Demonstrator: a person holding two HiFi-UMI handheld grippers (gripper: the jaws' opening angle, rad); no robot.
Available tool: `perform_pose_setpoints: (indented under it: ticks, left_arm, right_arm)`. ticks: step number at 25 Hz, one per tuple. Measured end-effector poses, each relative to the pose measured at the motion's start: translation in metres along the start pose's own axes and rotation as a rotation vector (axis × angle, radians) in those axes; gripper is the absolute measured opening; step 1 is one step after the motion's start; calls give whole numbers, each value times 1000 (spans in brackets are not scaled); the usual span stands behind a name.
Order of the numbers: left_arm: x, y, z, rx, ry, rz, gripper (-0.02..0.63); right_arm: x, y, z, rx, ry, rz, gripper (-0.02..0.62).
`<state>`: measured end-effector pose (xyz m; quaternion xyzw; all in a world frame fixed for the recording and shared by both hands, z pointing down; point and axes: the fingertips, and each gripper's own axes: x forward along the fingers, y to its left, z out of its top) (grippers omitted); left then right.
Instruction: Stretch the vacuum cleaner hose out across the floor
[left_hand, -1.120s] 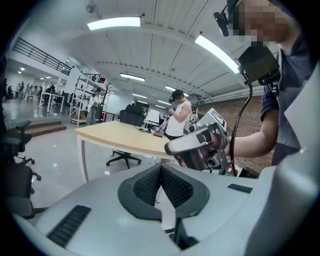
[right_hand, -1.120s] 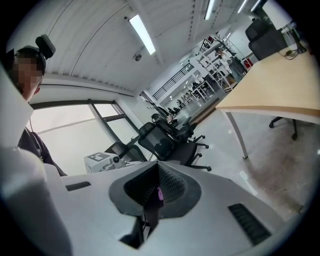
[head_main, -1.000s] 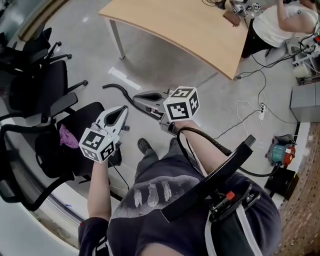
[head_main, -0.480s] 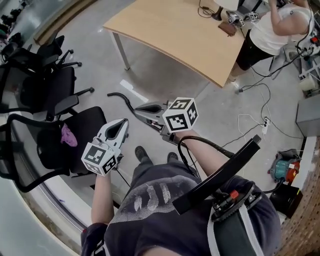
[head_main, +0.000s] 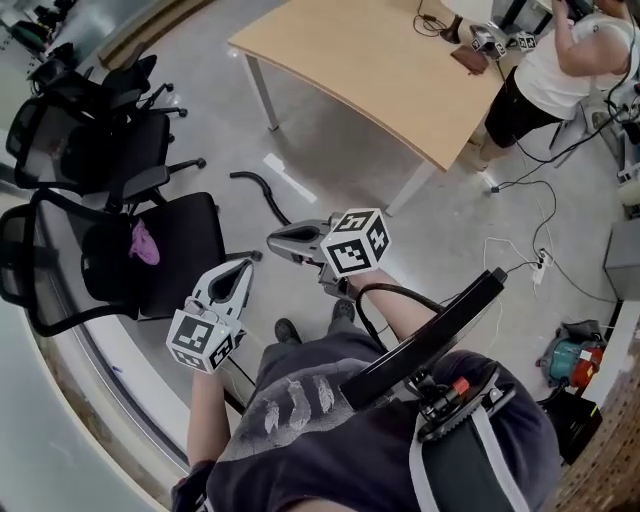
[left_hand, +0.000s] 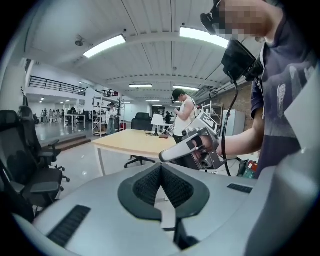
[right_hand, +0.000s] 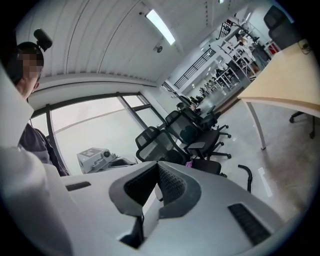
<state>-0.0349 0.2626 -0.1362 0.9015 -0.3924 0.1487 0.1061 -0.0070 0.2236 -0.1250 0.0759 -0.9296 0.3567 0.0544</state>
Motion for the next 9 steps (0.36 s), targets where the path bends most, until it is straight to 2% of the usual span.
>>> perform_pose_setpoints:
  ticks: [4, 9]
  left_arm:
    - [-22, -2, 1, 12, -21, -2, 6]
    - [-79, -15, -16, 75, -42, -26, 6]
  right_arm:
    - [4, 20, -5, -14, -9, -13, 5]
    - [29, 62, -38, -34, -24, -50, 5]
